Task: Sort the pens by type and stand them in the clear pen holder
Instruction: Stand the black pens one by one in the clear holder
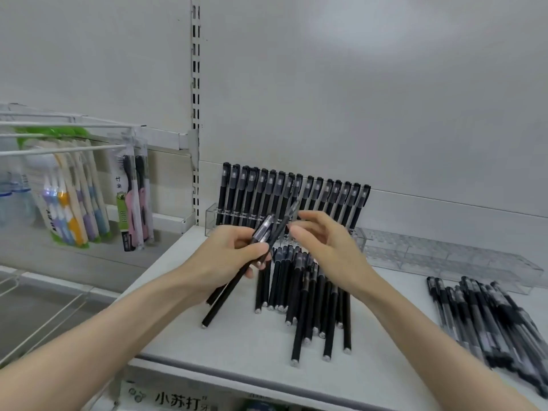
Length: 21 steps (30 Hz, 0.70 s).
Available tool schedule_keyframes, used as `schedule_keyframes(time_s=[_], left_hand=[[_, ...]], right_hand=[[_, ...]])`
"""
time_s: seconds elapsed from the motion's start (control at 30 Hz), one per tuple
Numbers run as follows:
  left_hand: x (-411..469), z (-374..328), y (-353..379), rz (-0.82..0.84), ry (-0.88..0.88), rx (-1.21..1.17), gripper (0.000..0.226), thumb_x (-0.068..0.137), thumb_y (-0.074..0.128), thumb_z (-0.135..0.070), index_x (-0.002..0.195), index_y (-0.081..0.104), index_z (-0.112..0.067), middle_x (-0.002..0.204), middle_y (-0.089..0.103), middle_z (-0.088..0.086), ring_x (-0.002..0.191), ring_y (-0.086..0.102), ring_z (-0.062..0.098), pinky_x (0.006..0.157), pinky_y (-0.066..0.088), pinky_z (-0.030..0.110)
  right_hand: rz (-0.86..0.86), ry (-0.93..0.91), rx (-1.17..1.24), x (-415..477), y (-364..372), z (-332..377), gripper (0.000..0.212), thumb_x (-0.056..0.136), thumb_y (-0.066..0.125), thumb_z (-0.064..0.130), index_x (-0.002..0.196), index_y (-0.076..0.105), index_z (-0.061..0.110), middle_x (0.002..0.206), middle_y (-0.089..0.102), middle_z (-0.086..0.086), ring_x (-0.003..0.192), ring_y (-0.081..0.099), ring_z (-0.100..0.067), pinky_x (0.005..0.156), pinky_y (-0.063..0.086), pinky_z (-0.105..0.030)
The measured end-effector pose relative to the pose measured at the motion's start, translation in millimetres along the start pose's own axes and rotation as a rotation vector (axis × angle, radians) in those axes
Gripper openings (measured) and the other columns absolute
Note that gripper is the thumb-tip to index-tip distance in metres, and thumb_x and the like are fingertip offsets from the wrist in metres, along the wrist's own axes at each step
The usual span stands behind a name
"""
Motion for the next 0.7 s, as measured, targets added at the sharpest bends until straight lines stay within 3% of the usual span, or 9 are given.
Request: schedule_keyframes(time_s=[0.13, 0.27, 0.4, 0.47, 0.53, 0.6, 0.67, 0.7], left_hand=[[7, -10, -1, 0.077, 0.107, -0.047, 0.015, 0.094, 0.054, -0.007, 0.098, 0.069, -0.005, 0.082, 0.069, 0.010, 0.068, 0.062, 0.008, 0.055, 0.047, 0.019], [23, -7, -1, 0.088, 0.161, 0.009, 0.014, 0.093, 0.055, -0.010, 0.096, 0.068, -0.008, 0.089, 0.069, 0.015, 0.073, 0.062, 0.012, 0.058, 0.050, 0.021], [55, -6, -3, -0.071, 0.176, 0.033, 0.010, 0.098, 0.047, -0.020, 0.098, 0.056, -0.018, 0.080, 0.064, 0.006, 0.063, 0.061, 0.011, 0.058, 0.053, 0.027], [69, -7, -4, -0.127, 0.203, 0.013, 0.008, 0.100, 0.043, -0.027, 0.105, 0.047, -0.031, 0.069, 0.058, 0.001, 0.052, 0.053, 0.011, 0.049, 0.046, 0.025], [80, -7, -4, -0.172, 0.241, 0.029, 0.010, 0.100, 0.041, -0.032, 0.109, 0.044, -0.033, 0.063, 0.049, -0.001, 0.047, 0.043, 0.008, 0.046, 0.037, 0.022], [87, -7, -1, -0.213, 0.263, 0.047, 0.018, 0.099, 0.041, -0.034, 0.111, 0.050, -0.023, 0.068, 0.051, 0.003, 0.052, 0.045, 0.011, 0.051, 0.040, 0.026], [91, -2, 1, -0.226, 0.241, 0.044, 0.032, 0.099, 0.043, -0.035, 0.118, 0.050, -0.010, 0.077, 0.059, 0.008, 0.063, 0.056, 0.019, 0.065, 0.049, 0.039], [91, 2, 2, -0.217, 0.242, 0.033, 0.034, 0.098, 0.043, -0.034, 0.117, 0.050, -0.006, 0.073, 0.058, 0.006, 0.061, 0.055, 0.017, 0.067, 0.050, 0.037]], right_hand=[[-0.193, 0.084, 0.228, 21, 1, 12, 0.039, 0.092, 0.060, 0.033, 0.124, 0.046, 0.016, 0.093, 0.071, 0.002, 0.081, 0.069, -0.004, 0.082, 0.056, -0.026], [-0.351, 0.047, 0.418, 33, -2, 19, 0.024, 0.090, 0.063, 0.017, 0.111, 0.052, 0.015, 0.088, 0.072, -0.005, 0.068, 0.070, -0.011, 0.068, 0.057, -0.024], [-0.472, -0.017, 0.318, 47, -18, 20, 0.019, 0.090, 0.062, 0.011, 0.108, 0.056, 0.016, 0.086, 0.070, -0.004, 0.070, 0.070, -0.013, 0.077, 0.058, -0.043], [-0.514, -0.057, 0.261, 55, -24, 19, 0.026, 0.090, 0.063, 0.010, 0.111, 0.052, 0.022, 0.086, 0.070, -0.002, 0.074, 0.070, -0.013, 0.079, 0.058, -0.041], [-0.528, -0.069, 0.203, 63, -26, 15, 0.046, 0.091, 0.063, 0.010, 0.129, 0.040, 0.021, 0.089, 0.070, -0.002, 0.078, 0.070, -0.013, 0.080, 0.058, -0.036], [-0.542, -0.099, 0.116, 71, -27, 10, 0.055, 0.092, 0.061, 0.011, 0.136, 0.031, 0.021, 0.091, 0.069, -0.002, 0.080, 0.070, -0.015, 0.082, 0.057, -0.037], [-0.547, -0.156, 0.034, 77, -26, 7, 0.052, 0.092, 0.060, 0.010, 0.133, 0.032, 0.022, 0.095, 0.068, -0.002, 0.082, 0.069, -0.018, 0.083, 0.056, -0.041], [-0.537, -0.182, 0.000, 80, -25, 6, 0.050, 0.091, 0.060, 0.010, 0.132, 0.034, 0.023, 0.099, 0.065, -0.001, 0.082, 0.069, -0.018, 0.082, 0.056, -0.041]])
Point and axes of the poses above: each hand's wrist, its own x-axis towards the middle knuckle, its own y-axis out of the palm, z = x × y, the point moved 2 cm from there along x, towards the middle knuckle
